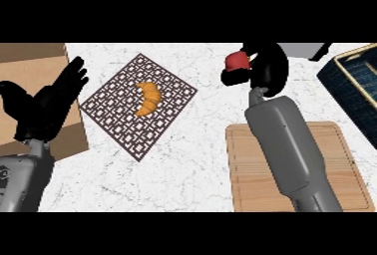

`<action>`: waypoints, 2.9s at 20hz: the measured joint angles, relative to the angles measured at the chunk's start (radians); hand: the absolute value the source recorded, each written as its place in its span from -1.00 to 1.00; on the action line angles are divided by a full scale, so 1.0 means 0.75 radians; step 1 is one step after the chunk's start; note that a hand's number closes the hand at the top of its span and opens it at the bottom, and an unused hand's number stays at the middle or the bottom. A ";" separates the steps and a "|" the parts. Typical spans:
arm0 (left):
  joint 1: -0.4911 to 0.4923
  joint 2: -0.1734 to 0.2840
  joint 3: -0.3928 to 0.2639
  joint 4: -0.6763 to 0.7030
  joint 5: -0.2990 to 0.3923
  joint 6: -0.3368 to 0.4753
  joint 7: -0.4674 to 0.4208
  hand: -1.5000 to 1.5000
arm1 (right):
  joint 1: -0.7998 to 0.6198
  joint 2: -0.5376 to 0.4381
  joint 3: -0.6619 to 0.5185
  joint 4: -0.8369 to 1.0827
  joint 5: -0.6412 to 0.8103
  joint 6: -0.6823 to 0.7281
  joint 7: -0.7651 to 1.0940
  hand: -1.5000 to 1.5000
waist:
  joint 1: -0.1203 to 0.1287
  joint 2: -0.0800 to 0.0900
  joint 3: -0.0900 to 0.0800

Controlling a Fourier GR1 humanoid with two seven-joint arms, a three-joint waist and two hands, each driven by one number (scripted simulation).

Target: Pick the bell pepper from the cutting board and place it in the basket

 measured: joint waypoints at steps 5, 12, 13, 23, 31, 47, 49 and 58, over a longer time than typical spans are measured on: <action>-0.004 -0.013 0.001 0.013 -0.016 0.013 0.000 0.00 | -0.263 0.005 -0.011 0.182 0.166 -0.185 0.112 1.00 | -0.019 -0.006 -0.002; 0.013 -0.002 0.034 0.026 -0.021 0.010 -0.014 0.00 | -0.593 -0.046 -0.106 0.453 0.367 -0.238 0.257 1.00 | -0.055 -0.015 -0.002; 0.008 0.000 0.038 0.033 -0.021 0.008 -0.016 0.00 | -0.637 -0.059 -0.120 0.489 0.386 -0.236 0.265 1.00 | -0.060 -0.015 -0.002; 0.027 -0.002 0.055 0.018 -0.028 -0.007 -0.033 0.00 | -0.897 -0.254 -0.249 0.785 0.517 -0.255 0.281 1.00 | -0.069 -0.012 0.001; 0.037 0.005 0.078 0.011 -0.027 -0.018 -0.039 0.00 | -0.954 -0.426 -0.294 0.969 0.620 -0.249 0.303 1.00 | -0.072 -0.010 0.000; 0.066 -0.002 0.114 0.015 -0.038 -0.030 -0.046 0.00 | -0.790 -0.622 -0.412 1.081 0.613 -0.357 0.220 1.00 | -0.109 -0.025 0.005; 0.069 -0.006 0.115 0.017 -0.046 -0.027 -0.056 0.00 | -0.747 -0.628 -0.430 1.075 0.594 -0.388 0.193 1.00 | -0.113 -0.026 0.006; 0.067 -0.003 0.132 0.019 -0.044 -0.046 -0.048 0.00 | -0.595 -0.698 -0.504 1.058 0.569 -0.536 0.192 -1.00 | -0.112 -0.025 0.006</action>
